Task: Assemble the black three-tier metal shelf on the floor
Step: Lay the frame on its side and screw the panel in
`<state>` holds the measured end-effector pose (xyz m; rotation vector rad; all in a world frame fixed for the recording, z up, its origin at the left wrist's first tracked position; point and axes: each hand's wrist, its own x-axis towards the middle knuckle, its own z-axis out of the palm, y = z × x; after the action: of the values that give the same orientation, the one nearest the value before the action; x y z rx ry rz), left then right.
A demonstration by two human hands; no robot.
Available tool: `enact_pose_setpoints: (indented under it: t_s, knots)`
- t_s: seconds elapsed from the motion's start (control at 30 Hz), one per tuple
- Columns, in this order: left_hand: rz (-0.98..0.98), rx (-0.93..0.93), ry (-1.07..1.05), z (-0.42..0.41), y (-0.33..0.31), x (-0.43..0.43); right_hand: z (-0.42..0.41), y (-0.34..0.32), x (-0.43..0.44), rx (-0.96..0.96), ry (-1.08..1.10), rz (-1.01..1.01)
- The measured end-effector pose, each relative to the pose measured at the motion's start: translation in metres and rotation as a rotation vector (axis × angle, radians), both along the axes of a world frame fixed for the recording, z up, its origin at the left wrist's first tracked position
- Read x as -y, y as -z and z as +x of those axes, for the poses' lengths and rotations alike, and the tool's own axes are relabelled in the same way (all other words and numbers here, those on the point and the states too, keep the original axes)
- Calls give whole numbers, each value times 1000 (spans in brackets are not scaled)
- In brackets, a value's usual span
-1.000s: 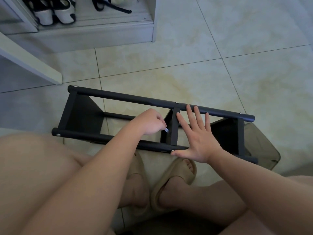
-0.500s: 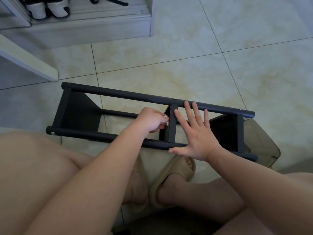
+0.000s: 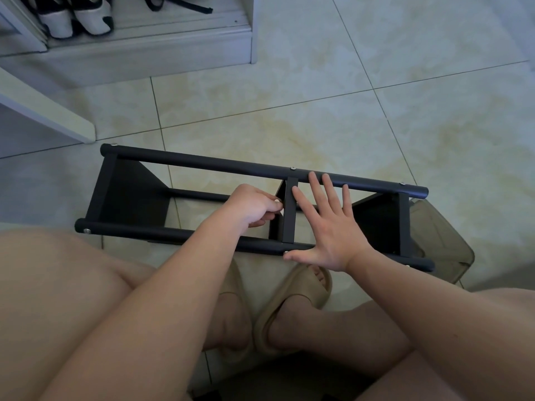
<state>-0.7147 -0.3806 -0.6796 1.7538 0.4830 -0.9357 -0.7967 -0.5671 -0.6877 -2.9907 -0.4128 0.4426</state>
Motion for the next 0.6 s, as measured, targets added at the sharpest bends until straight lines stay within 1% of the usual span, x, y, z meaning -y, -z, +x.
enact_pose_setpoints:
  t_s: [0.17, 0.37, 0.6]
  knots:
    - [34, -1, 35, -2, -1, 1, 0, 1, 0, 2, -1, 0]
    - [-6, -7, -33, -1, 0, 0, 0, 1, 0, 3, -3, -1]
    - [12, -47, 68, -3, -1, -1, 0, 1, 0, 0, -3, 5]
